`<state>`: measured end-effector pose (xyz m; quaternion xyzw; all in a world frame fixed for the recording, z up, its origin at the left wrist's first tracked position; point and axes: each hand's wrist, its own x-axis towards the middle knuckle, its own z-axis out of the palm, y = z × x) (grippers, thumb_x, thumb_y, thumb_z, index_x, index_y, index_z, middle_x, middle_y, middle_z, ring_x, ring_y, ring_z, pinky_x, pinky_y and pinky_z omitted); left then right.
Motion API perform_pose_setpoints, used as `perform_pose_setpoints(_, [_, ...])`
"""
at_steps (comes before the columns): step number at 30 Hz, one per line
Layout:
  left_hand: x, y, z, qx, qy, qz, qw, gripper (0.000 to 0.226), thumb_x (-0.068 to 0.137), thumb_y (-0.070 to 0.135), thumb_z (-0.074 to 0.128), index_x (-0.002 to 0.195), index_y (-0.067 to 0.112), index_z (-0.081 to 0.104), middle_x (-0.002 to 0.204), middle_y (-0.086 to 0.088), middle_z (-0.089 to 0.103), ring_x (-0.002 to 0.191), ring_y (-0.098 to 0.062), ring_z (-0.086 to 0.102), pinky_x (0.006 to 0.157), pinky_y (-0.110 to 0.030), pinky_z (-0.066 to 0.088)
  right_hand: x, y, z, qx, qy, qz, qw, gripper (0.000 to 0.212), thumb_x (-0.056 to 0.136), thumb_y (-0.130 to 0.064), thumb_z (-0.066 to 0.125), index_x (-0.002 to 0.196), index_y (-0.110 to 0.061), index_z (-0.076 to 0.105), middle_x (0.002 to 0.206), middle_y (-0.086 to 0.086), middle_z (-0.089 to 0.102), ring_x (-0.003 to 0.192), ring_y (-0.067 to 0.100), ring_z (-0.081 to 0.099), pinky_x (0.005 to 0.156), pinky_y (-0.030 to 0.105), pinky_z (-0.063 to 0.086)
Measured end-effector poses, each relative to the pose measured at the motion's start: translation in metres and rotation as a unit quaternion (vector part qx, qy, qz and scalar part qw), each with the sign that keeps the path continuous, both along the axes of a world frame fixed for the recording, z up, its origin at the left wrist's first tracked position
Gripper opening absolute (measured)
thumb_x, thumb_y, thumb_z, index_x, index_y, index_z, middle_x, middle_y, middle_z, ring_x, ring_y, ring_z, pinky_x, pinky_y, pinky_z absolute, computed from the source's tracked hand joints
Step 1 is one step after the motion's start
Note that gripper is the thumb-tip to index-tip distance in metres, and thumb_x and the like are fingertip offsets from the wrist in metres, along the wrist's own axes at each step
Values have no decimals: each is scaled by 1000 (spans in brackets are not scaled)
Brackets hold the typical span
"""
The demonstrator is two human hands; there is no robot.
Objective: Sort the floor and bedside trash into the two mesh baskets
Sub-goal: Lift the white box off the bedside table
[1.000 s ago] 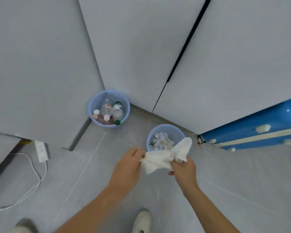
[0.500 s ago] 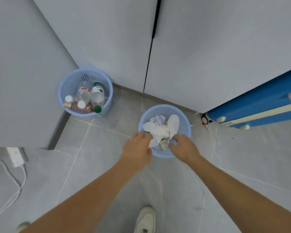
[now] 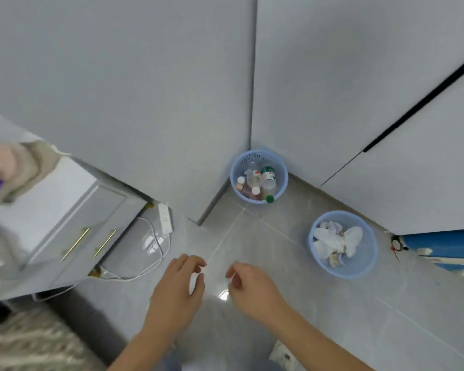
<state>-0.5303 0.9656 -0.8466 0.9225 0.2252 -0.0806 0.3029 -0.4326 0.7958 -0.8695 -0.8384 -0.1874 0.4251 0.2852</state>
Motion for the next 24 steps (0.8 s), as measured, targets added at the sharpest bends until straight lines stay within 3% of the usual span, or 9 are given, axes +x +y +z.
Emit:
perform_pose_setpoints(7, [-111, 129, 58, 3, -36, 195, 980, 24, 91, 21, 60, 103, 41, 54, 97, 22, 56, 96, -3, 57, 74, -24, 52, -101, 176, 53, 60, 30, 153, 986, 18, 83, -32, 52, 99, -33, 61, 85, -10, 66, 86, 8, 63, 83, 30, 53])
perform_pose_setpoints(11, [-174, 209, 74, 17, -58, 299, 952, 15, 93, 27, 54, 104, 37, 56, 94, 23, 54, 94, -1, 55, 76, -20, 45, -141, 269, 69, 57, 15, 225, 973, 13, 89, -24, 61, 94, -36, 63, 81, -12, 64, 80, 6, 63, 77, 24, 51])
perform_pose_setpoints(15, [-223, 296, 83, 25, -116, 402, 908, 11, 91, 26, 58, 99, 33, 56, 87, 16, 59, 86, -3, 58, 72, -22, 46, -158, 359, 72, 92, -9, 220, 971, 27, 85, -14, 69, 85, -40, 62, 83, -13, 69, 77, 5, 65, 73, 26, 53])
perform_pose_setpoints(17, [-242, 341, 77, 1, -126, 464, 877, 14, 91, 27, 60, 103, 33, 55, 86, 11, 63, 83, -6, 61, 72, -27, 50, -164, 409, 75, 114, -13, 203, 972, 27, 87, -12, 70, 91, -37, 62, 92, -12, 68, 85, 9, 66, 80, 30, 54])
perform_pose_setpoints(20, [-259, 408, 55, -46, -100, 528, 842, 31, 90, 38, 57, 119, 28, 54, 99, 5, 66, 92, -16, 65, 80, -37, 54, -172, 488, 73, 132, -42, 201, 970, 31, 88, -24, 72, 111, -36, 56, 114, -7, 60, 102, 13, 61, 92, 38, 53])
perform_pose_setpoints(24, [-262, 486, 21, -140, -42, 541, 828, 57, 89, 48, 53, 140, 23, 46, 122, -4, 63, 111, -27, 64, 94, -47, 54, -185, 590, 56, 103, -72, 220, 967, 70, 85, -39, 77, 143, -29, 38, 138, 1, 44, 127, 23, 48, 103, 43, 49])
